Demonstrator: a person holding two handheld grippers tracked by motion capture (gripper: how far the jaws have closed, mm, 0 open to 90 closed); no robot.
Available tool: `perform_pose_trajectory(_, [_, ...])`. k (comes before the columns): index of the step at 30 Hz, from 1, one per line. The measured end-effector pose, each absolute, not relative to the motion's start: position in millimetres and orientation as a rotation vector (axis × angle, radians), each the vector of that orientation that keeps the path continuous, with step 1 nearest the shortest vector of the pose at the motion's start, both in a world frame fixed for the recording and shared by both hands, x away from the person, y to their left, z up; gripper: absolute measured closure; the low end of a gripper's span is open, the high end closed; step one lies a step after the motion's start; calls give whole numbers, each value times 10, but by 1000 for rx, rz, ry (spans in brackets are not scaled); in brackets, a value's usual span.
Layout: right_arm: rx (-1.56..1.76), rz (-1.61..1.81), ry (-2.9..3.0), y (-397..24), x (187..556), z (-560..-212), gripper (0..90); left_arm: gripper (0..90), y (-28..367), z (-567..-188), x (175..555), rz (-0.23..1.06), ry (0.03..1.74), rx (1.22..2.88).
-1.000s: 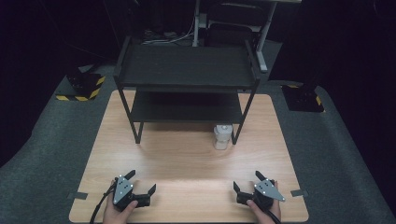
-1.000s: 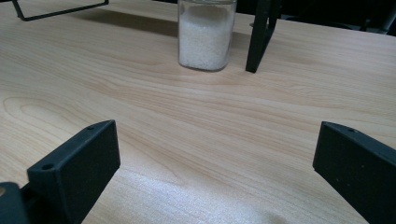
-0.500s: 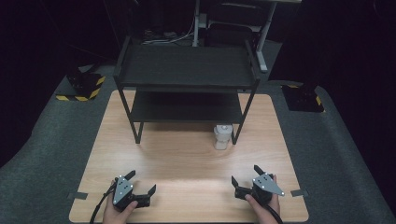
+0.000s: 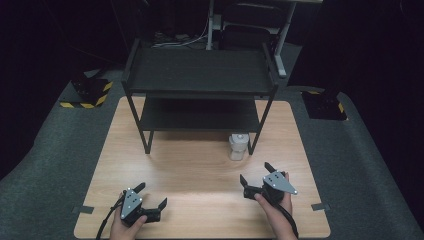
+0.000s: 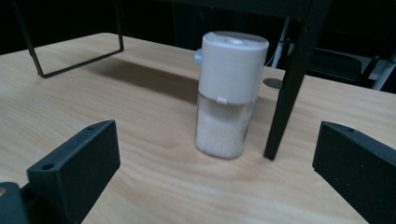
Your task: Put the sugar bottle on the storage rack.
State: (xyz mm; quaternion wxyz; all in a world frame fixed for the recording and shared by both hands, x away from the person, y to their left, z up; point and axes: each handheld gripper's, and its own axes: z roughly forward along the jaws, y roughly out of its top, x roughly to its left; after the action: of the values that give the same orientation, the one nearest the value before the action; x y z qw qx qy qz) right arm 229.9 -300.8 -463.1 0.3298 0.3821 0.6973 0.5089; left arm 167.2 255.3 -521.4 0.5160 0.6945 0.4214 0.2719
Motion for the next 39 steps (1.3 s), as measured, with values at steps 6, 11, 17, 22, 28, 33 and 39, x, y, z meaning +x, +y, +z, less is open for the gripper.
perform_pose_trajectory(6, [1006,1334,1809,-2894,2452,-4577,8,4,2558,-5214,1676,649,1011,1668])
perform_pose_trajectory(11, [1032,1329,1794,-2773,2601,-4573,9,4,2567,-5212,1683,643,1010,1669])
perform_pose_trajectory(17, [1074,1318,1779,-2626,2762,-4647,15,4,2576,-5214,1686,638,1007,1668])
perform_pose_trajectory(22, [1080,1301,1747,-2495,2852,-4738,26,4,2582,-5217,1688,635,1004,1667])
perform_pose_trajectory(28, [1122,1283,1701,-2387,2944,-4797,62,4,2587,-5218,1690,633,1002,1668])
perform_pose_trajectory(33, [1153,1279,1685,-2352,2994,-4834,92,4,2588,-5218,1690,632,1001,1667])
perform_pose_trajectory(39, [1177,1264,1660,-2309,3055,-4889,130,4,2590,-5219,1688,632,1000,1667])
